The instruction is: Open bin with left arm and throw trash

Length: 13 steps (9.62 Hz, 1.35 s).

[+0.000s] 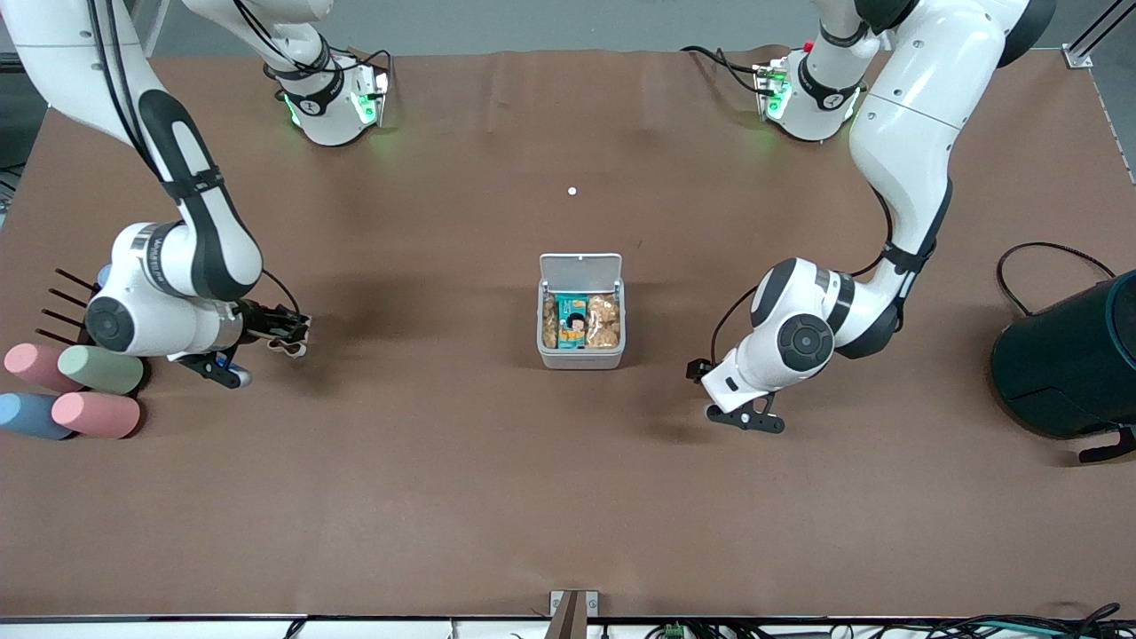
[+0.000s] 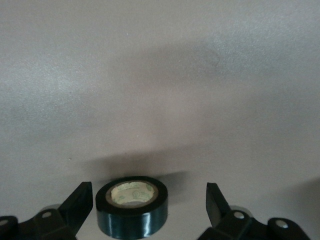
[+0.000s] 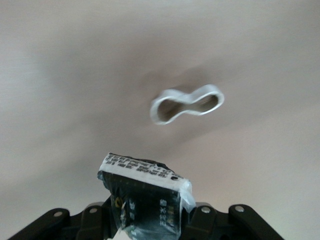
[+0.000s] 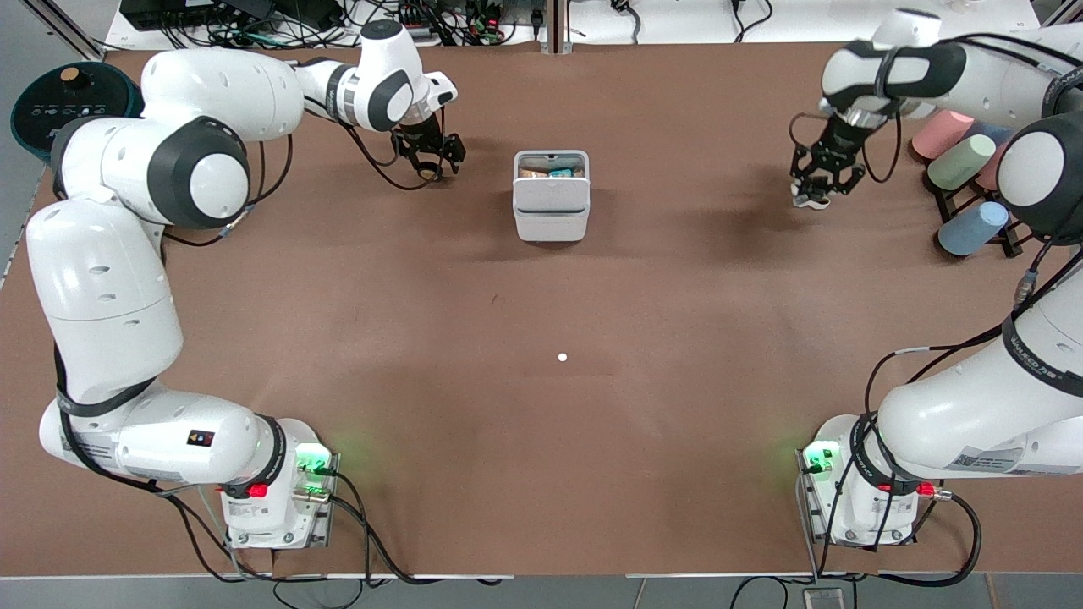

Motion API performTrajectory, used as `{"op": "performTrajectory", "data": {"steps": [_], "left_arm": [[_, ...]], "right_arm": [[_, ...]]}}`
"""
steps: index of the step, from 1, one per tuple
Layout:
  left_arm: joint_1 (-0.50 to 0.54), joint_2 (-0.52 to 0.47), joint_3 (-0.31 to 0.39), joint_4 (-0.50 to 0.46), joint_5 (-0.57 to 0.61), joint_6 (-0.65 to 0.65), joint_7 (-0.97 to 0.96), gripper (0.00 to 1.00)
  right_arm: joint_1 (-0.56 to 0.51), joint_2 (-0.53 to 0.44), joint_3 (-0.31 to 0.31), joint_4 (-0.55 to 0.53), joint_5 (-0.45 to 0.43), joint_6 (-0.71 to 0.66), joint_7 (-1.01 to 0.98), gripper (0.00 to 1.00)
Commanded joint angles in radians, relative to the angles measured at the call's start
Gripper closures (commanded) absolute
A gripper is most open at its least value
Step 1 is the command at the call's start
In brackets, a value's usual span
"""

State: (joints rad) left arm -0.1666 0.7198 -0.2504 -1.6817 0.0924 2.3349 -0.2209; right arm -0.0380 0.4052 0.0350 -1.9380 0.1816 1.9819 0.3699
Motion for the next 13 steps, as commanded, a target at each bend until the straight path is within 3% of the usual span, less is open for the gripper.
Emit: {"op": "performTrajectory", "data": {"steps": [1, 3, 5, 6, 7, 10, 13], "left_arm": [[0.002, -0.014, 0.002, -0.045, 0.017, 0.031, -0.005, 0.0], [0.004, -0.014, 0.003, -0.061, 0.017, 0.031, -0.002, 0.03], [0.01, -0.017, 0.002, -0.059, 0.017, 0.031, -0.001, 0.71], [0.012, -0.02, 0.002, -0.059, 0.017, 0.031, -0.006, 0.94], [0.012, -0.022, 0.002, -0.058, 0.017, 0.029, -0.009, 1.0], [0.012, -0.026, 0.002, -0.055, 0.017, 0.027, -0.009, 1.0], [0.007, -0.094, -0.007, -0.041, 0.015, -0.002, -0.011, 1.0]], "right_arm": [[0.094, -0.051, 0.005, 0.065, 0.042, -0.073, 0.201, 1.0], [0.241, -0.049, 0.011, 0.212, 0.123, -0.107, 0.428, 1.0], [0.418, -0.028, 0.008, 0.363, 0.165, -0.1, 0.602, 1.0], [0.482, 0.009, 0.01, 0.416, 0.165, -0.092, 0.641, 1.0], [0.547, 0.056, 0.008, 0.479, 0.162, -0.054, 0.699, 0.99], [0.688, 0.119, 0.006, 0.499, 0.15, 0.11, 0.745, 0.98], [0.719, 0.181, 0.006, 0.501, 0.147, 0.176, 0.739, 0.93]]}}
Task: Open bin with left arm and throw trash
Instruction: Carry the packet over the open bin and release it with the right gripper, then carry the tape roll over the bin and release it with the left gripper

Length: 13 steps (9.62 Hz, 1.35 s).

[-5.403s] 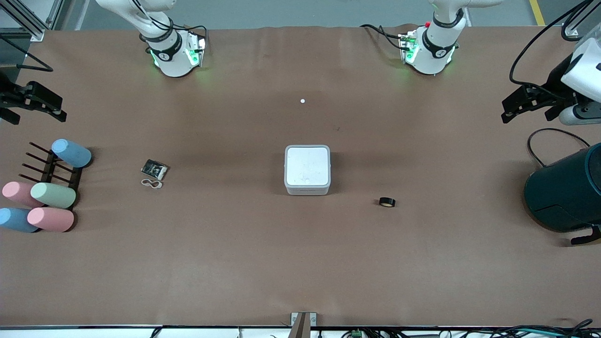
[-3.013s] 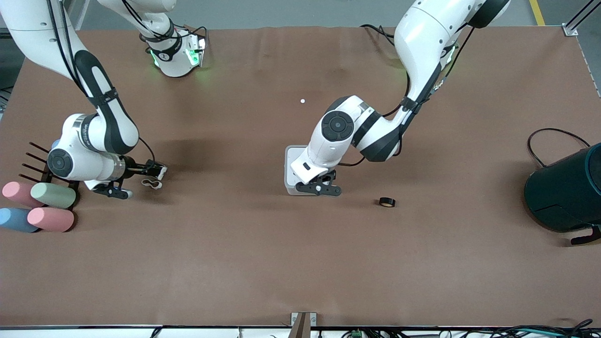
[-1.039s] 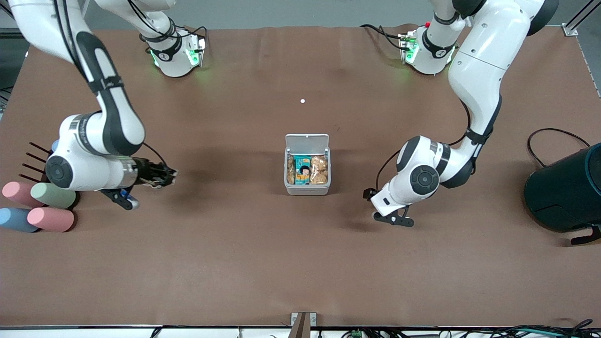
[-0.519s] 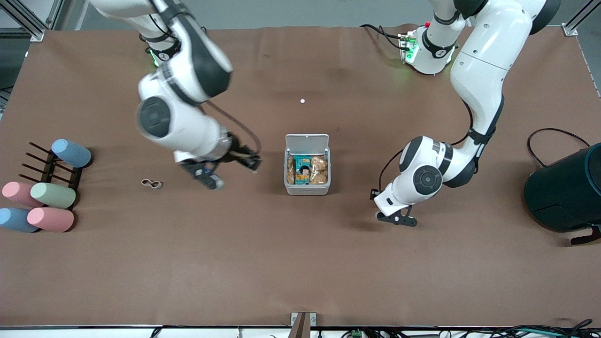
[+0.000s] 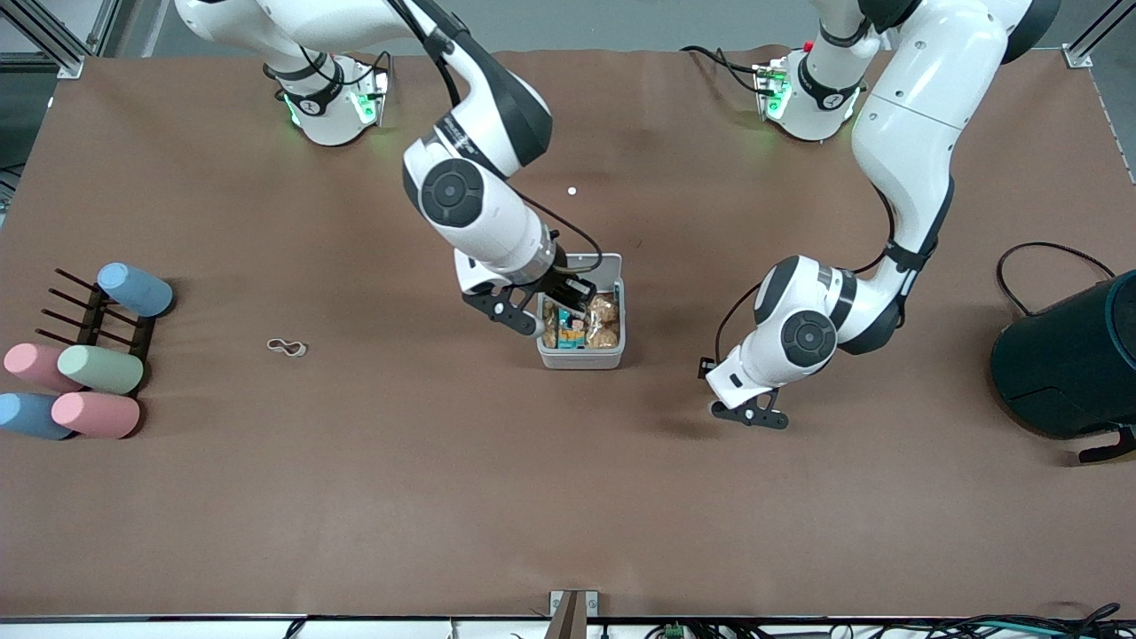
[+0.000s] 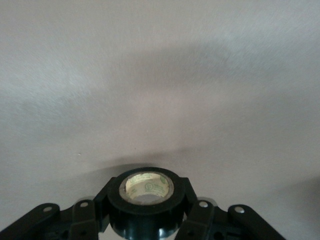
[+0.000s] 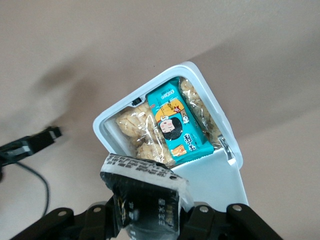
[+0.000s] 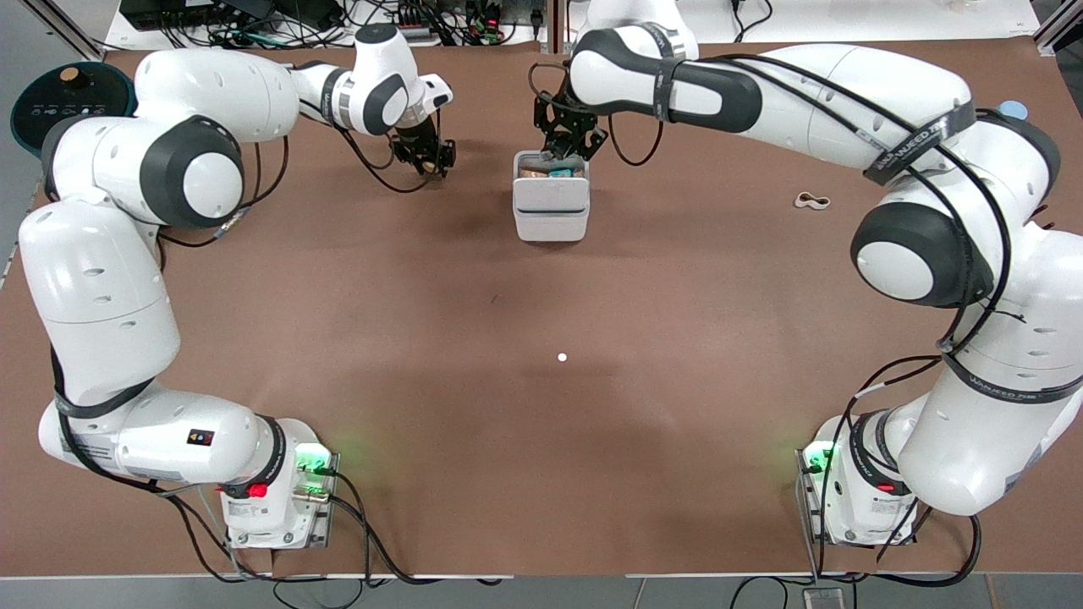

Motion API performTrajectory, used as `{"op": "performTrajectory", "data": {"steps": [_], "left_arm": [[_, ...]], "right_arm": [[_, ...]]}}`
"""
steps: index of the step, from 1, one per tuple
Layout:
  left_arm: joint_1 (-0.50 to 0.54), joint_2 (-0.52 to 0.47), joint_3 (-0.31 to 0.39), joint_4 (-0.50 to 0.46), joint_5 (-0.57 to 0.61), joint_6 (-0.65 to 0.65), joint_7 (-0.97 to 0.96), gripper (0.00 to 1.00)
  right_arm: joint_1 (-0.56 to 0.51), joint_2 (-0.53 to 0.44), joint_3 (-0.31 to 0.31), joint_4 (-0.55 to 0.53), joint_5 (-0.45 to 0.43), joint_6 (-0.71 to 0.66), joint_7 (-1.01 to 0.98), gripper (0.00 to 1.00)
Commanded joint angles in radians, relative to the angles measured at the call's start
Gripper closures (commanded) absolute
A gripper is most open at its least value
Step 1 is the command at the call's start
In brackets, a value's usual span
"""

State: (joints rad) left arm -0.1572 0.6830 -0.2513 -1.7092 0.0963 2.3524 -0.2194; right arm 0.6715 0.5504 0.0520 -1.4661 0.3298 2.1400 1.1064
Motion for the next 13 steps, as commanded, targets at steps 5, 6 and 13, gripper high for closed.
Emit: {"op": "performTrajectory", "data": {"steps": [5, 6, 13], "left_arm": [[-0.012, -0.088, -0.095, 0.01, 0.0, -0.025, -0.131, 1.0], [-0.015, -0.088, -0.126, 0.041, 0.002, -0.059, -0.209, 1.0], [-0.056, -0.06, -0.292, 0.137, 0.003, -0.194, -0.633, 0.97]], "right_arm": [[0.019, 0.066, -0.011, 0.026, -0.066, 0.034, -0.023, 0.51], [0.014, 0.072, -0.012, 0.026, -0.066, 0.034, -0.048, 0.35], [-0.096, 0.01, -0.021, 0.029, -0.066, -0.102, -0.068, 0.06]]}}
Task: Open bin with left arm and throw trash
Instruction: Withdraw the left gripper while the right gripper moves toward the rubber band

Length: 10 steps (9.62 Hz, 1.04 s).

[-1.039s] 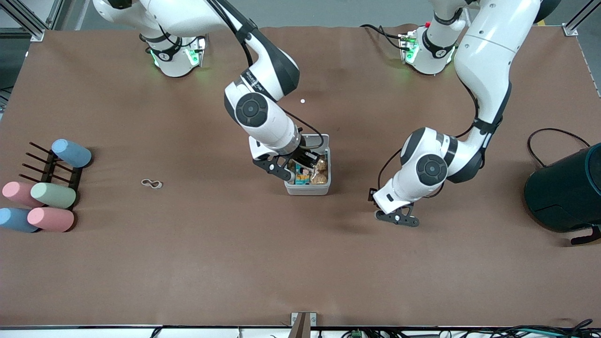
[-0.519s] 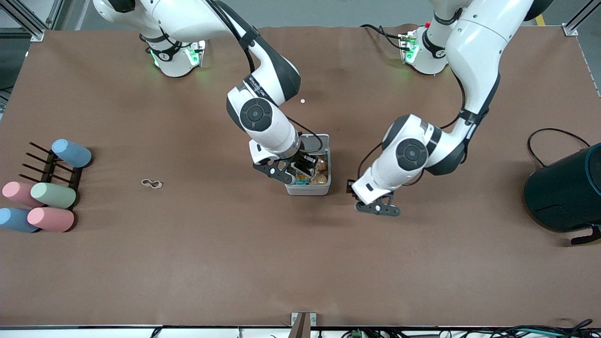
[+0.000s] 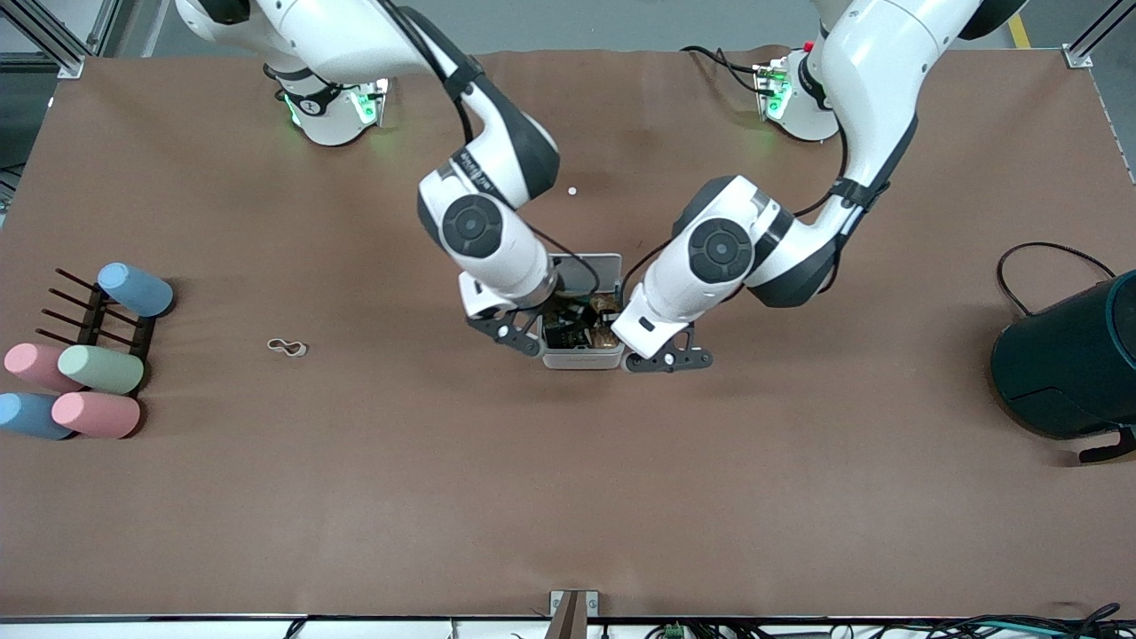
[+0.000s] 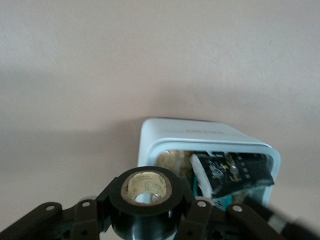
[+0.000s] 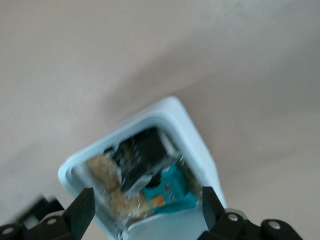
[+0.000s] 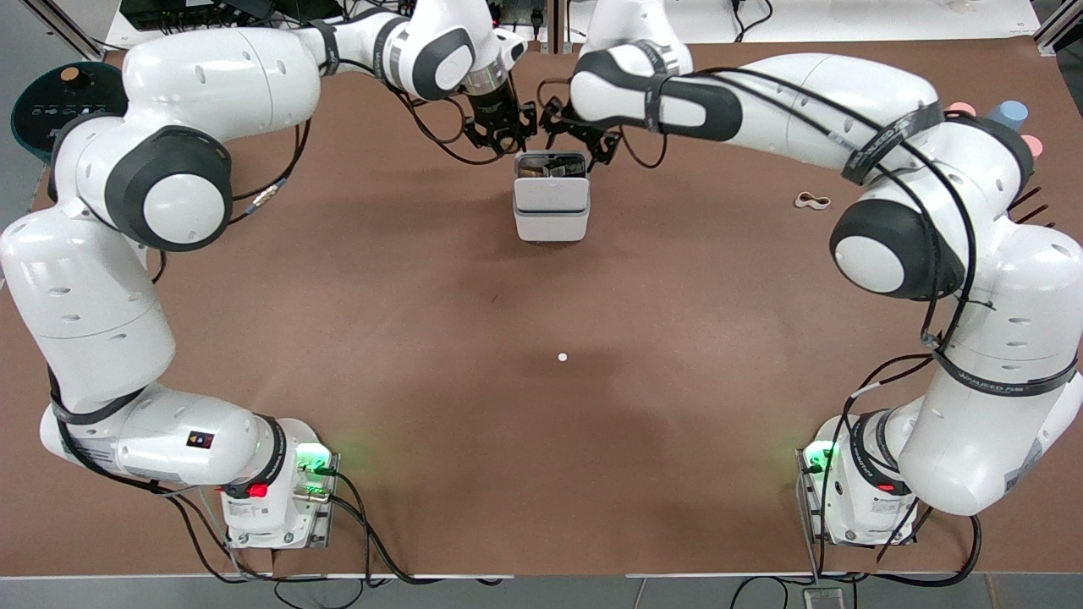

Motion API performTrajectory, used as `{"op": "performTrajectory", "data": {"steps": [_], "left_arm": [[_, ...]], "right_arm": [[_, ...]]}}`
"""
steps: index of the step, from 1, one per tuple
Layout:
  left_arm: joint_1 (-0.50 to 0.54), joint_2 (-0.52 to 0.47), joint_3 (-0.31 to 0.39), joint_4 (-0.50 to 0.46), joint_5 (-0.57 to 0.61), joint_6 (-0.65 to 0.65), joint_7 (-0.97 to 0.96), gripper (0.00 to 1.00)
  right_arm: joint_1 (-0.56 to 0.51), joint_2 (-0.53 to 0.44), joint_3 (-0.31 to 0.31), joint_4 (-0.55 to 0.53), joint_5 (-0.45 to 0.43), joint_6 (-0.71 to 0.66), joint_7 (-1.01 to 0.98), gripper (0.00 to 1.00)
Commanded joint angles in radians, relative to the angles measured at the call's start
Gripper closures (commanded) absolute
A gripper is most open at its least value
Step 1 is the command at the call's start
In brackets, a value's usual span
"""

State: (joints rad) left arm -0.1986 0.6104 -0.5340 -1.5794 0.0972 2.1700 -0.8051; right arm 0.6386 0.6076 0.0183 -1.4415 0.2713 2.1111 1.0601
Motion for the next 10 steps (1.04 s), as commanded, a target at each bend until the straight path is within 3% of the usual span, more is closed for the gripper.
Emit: {"op": "performTrajectory", "data": {"steps": [1, 2, 3, 4, 6, 8, 10], "left_arm": [[-0.015, 0.018, -0.009, 0.007, 0.004, -0.009, -0.06, 0.91], [-0.015, 0.022, -0.009, 0.007, 0.006, -0.009, -0.066, 0.8], [-0.024, 0.022, -0.009, 0.007, 0.006, -0.009, -0.077, 0.78], [-0.027, 0.022, -0.009, 0.007, 0.006, -0.009, -0.08, 0.63], [-0.028, 0.022, -0.009, 0.007, 0.012, -0.004, -0.08, 0.03], [-0.027, 0.022, -0.009, 0.007, 0.012, -0.002, -0.078, 0.0], [-0.015, 0.02, -0.009, 0.006, 0.012, -0.002, -0.062, 0.0]], "right_arm": [[-0.115, -0.08, 0.014, -0.007, -0.007, -0.174, -0.069, 0.06], [-0.167, -0.107, 0.012, -0.01, -0.006, -0.247, -0.11, 0.07], [-0.222, -0.13, 0.014, -0.029, -0.007, -0.278, -0.15, 0.07], [-0.282, -0.156, 0.012, -0.072, -0.007, -0.289, -0.199, 0.08], [-0.411, -0.215, 0.011, -0.228, -0.02, -0.289, -0.315, 0.07], [-0.535, -0.219, 0.011, -0.327, -0.066, -0.211, -0.325, 0.05], [-0.586, -0.216, 0.012, -0.439, -0.16, -0.046, -0.388, 0.01]]}}
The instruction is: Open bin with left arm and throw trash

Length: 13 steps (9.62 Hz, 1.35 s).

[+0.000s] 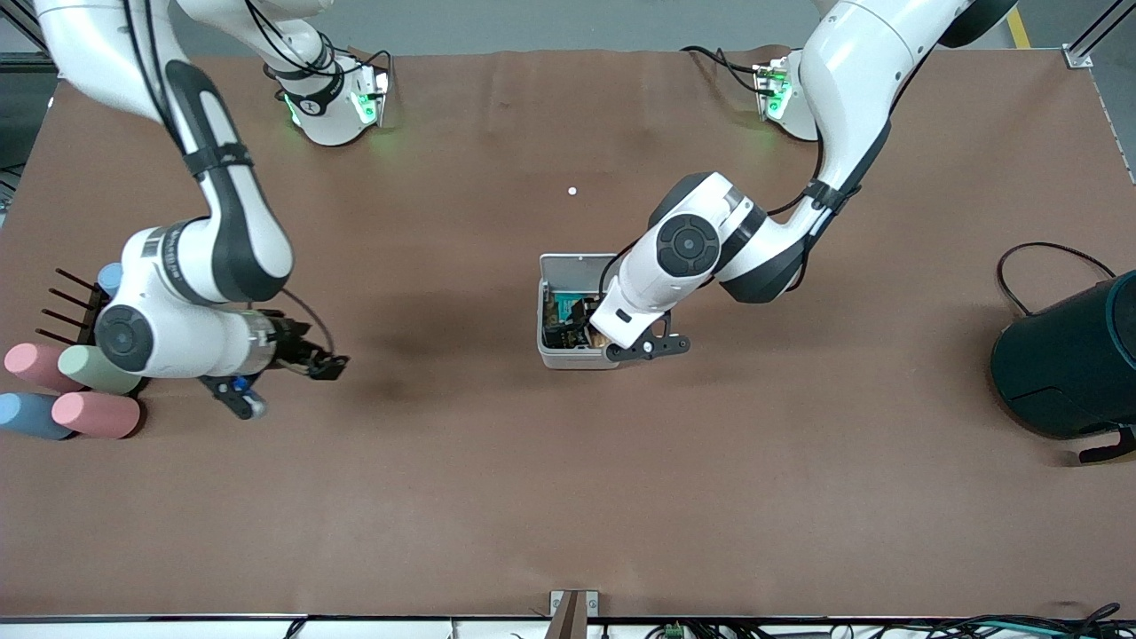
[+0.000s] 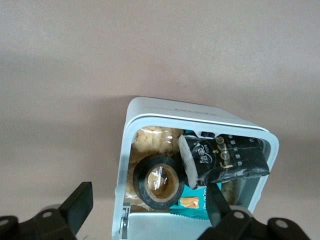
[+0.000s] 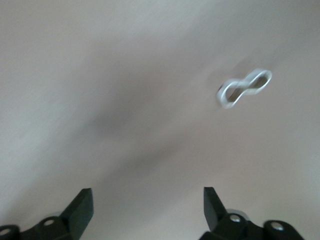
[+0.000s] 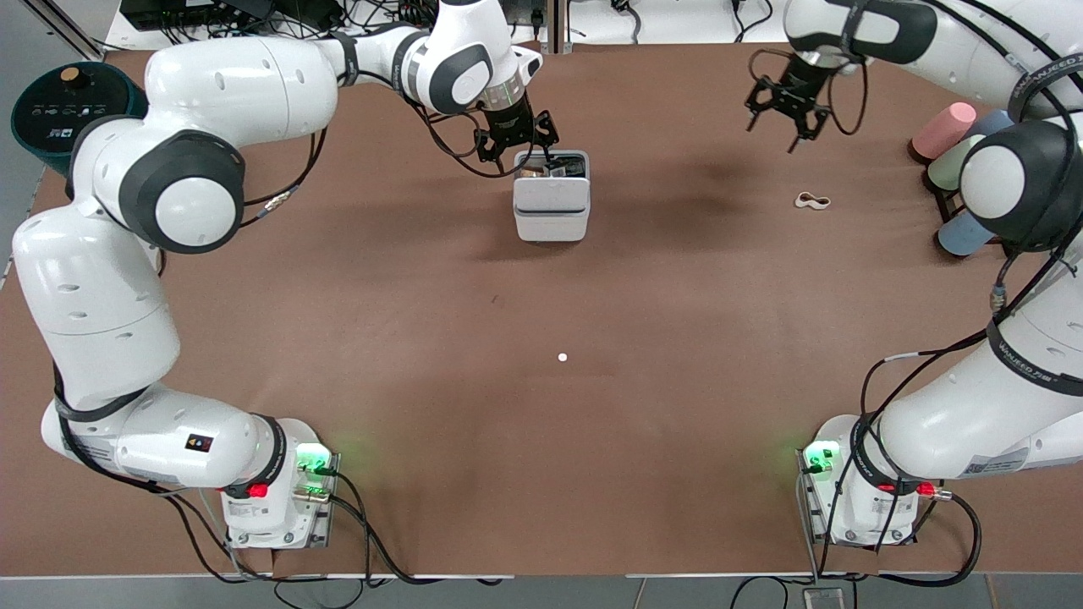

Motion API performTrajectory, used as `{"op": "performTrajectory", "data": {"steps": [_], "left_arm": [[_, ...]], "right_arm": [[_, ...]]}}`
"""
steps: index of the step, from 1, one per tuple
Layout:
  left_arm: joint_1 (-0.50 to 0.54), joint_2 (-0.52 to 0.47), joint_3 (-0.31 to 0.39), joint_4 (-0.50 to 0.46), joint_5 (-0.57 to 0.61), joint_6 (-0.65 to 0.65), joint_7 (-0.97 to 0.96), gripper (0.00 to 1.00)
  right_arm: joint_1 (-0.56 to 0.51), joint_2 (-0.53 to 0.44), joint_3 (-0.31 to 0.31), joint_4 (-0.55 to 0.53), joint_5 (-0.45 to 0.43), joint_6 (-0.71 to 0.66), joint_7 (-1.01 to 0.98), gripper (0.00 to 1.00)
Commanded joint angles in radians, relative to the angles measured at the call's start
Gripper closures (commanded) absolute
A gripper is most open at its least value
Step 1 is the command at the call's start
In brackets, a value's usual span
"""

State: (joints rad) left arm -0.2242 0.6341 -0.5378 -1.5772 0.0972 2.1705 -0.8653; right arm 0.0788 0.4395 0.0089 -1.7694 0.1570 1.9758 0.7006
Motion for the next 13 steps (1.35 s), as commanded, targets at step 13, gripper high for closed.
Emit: {"op": "performTrajectory", "data": {"steps": [13], "left_arm": [[0.444, -0.488, 0.095, 0.23, 0.092, -0.716, 0.698, 0.0]], "right_arm": [[-0.162, -0.007, 0.016, -0.392, -0.169, 0.548, -0.38, 0.01]]}}
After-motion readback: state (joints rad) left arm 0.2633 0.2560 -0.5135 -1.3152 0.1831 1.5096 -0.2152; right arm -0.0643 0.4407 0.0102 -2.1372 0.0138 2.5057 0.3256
